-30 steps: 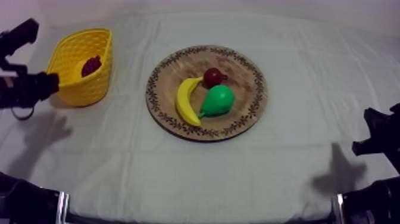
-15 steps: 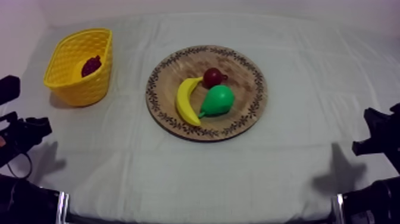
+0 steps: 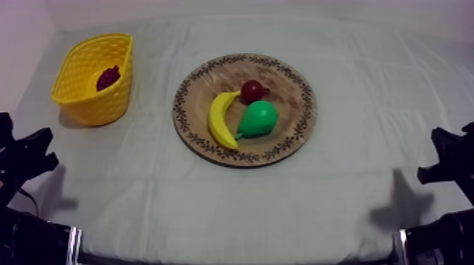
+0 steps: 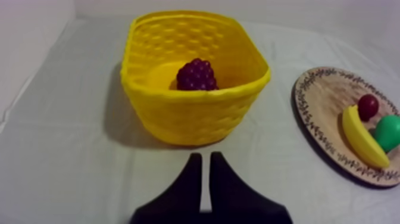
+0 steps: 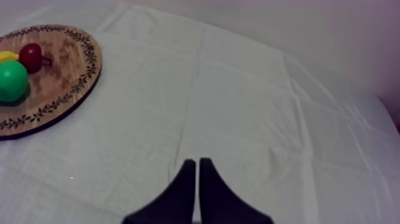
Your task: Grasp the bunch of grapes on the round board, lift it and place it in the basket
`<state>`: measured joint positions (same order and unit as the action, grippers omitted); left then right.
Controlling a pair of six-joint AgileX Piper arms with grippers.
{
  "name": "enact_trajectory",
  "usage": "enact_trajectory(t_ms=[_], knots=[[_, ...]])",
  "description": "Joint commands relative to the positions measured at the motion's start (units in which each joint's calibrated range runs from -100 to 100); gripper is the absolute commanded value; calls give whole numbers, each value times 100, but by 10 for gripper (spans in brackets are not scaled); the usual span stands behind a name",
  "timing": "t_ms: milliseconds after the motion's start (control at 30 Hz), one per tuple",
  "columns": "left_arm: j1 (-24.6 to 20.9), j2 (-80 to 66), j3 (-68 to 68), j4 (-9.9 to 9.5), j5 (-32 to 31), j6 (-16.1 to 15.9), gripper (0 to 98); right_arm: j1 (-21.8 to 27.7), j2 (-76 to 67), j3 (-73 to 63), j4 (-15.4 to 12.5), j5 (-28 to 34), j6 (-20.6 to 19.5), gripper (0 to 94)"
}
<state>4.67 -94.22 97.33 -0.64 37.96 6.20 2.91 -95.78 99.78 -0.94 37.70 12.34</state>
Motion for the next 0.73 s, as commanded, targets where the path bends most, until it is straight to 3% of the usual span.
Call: enact_trajectory(t_ms=[0, 700], knots=[[16, -184, 11, -19, -4, 512, 8, 0, 2, -1, -1, 5, 1, 3], [21, -578, 55, -85, -20, 516, 1, 0, 2, -1, -1, 5, -1, 3]])
